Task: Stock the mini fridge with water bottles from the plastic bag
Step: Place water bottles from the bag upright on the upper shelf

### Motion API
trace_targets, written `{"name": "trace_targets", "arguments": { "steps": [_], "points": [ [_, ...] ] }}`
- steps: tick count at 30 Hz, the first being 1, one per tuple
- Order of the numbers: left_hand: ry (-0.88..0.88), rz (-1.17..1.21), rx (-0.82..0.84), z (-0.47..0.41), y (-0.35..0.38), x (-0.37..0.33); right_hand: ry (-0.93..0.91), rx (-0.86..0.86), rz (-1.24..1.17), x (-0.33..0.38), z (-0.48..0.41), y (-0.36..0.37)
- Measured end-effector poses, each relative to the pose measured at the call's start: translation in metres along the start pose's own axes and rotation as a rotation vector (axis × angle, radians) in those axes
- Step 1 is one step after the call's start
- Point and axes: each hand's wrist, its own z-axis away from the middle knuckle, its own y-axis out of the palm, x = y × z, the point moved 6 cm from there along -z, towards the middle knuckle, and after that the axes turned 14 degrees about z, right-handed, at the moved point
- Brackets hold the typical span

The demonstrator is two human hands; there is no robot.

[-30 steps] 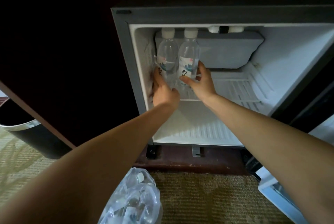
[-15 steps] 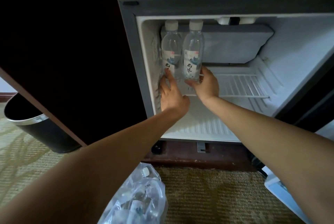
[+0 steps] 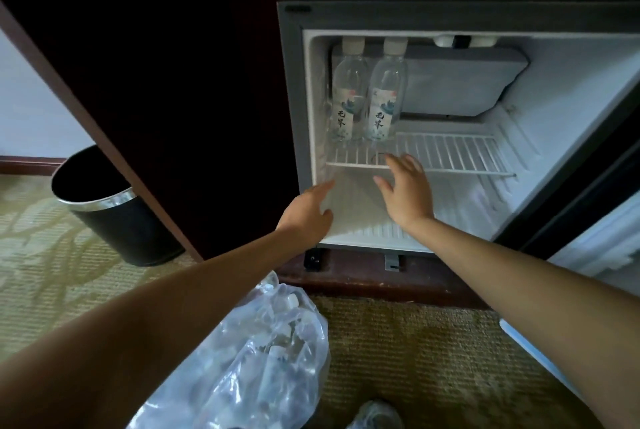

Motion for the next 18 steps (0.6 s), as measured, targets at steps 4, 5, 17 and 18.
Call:
{"name": "trace_targets", "arguments": {
  "steps": [4,5,17,18],
  "points": [
    [-0.127,0.027,0.028,0.031,-0.004,0.035,-0.076,0.044,0.061,0.007,0.037,0.006],
    [-0.164,0.061,0.062,0.037,-0.004,0.046,-0.075,0.093,0.033,0.010,0.046,0.009],
    [-0.355,0.240,0.295,0.130,0.029,0.137,-0.232,0.631,-0.272,0.102,0.182,0.090],
    [-0.319,0.165,0.276,0.133,0.028,0.142,-0.241,0.670,-0.292,0.105,0.190,0.098]
  ]
}}
